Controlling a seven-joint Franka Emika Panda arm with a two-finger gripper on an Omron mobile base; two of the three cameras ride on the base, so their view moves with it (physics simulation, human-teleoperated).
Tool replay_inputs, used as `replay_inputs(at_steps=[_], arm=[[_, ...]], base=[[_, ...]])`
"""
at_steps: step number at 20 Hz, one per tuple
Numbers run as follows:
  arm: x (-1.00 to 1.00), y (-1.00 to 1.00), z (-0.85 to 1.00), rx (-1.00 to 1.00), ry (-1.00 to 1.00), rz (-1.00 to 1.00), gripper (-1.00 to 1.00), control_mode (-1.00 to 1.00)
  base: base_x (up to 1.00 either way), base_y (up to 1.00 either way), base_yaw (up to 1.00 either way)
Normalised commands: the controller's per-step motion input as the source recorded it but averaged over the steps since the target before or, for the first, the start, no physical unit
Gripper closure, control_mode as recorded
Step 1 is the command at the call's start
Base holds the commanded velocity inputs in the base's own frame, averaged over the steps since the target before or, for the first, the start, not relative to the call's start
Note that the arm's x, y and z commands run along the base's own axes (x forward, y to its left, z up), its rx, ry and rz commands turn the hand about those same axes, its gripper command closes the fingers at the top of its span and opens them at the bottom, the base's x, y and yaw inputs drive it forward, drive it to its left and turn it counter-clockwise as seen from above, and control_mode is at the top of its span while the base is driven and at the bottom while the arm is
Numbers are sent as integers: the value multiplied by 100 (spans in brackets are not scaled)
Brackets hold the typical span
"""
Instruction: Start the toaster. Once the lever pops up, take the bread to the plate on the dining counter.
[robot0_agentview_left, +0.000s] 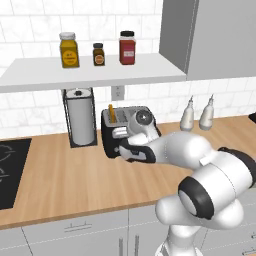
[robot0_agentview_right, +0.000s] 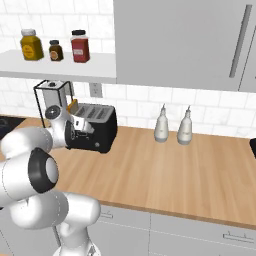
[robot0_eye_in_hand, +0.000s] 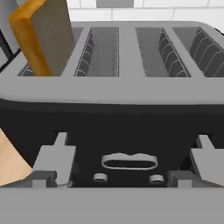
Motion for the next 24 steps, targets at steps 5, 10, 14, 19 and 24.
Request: replay_inputs(at_steps=[5,10,14,19,24], arm=[[0,0,-13,0,0,0,-100,-100],[0,0,-18,0,0,0,-100,-100],[0,0,-24,0,0,0,-100,-100],[0,0,-25,0,0,0,-100,-100],[0,0,-26,0,0,0,-100,-100]], base=[[0,0,0],[0,0,0],[0,0,0],[0,0,0],[0,0,0]])
